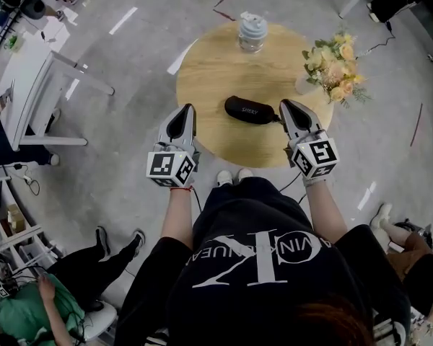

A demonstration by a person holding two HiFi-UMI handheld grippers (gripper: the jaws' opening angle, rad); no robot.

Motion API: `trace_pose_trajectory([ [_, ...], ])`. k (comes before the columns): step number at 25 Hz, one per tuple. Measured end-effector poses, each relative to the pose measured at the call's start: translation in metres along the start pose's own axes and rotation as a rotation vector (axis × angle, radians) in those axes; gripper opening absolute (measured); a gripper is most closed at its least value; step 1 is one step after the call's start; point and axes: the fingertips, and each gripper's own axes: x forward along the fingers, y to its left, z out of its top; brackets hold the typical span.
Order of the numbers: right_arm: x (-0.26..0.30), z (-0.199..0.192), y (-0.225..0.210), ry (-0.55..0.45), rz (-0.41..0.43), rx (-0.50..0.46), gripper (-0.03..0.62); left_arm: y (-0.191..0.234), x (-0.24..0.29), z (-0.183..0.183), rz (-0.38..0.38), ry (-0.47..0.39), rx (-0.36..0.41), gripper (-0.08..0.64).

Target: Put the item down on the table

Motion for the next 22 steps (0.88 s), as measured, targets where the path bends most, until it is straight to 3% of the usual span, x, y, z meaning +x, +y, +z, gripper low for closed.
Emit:
trace_pose_trajectory([
  [22, 0.001, 0.060, 0.001, -0.127, -0.022, -0.071, 0.021, -0.006, 0.014, 0.051, -0.014, -0.112, 0.047, 0.012],
])
